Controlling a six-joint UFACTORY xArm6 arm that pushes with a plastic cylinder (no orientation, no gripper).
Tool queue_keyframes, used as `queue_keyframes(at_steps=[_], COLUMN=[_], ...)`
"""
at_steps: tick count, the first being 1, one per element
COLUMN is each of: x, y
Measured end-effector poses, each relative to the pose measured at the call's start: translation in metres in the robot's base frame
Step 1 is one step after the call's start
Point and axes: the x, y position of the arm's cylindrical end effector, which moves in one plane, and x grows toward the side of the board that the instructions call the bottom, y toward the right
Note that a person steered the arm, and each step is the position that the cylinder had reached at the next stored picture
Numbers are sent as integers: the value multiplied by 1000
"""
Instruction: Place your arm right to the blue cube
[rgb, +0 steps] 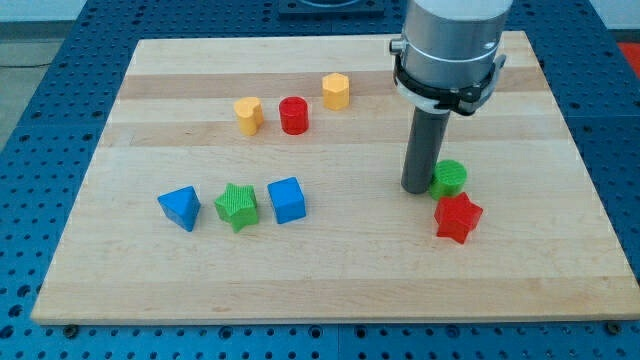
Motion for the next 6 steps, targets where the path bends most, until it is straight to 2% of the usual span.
queue_keyframes(at_steps=[2,4,6], x=[-1,-2,-20], y=[-33,-109,-137])
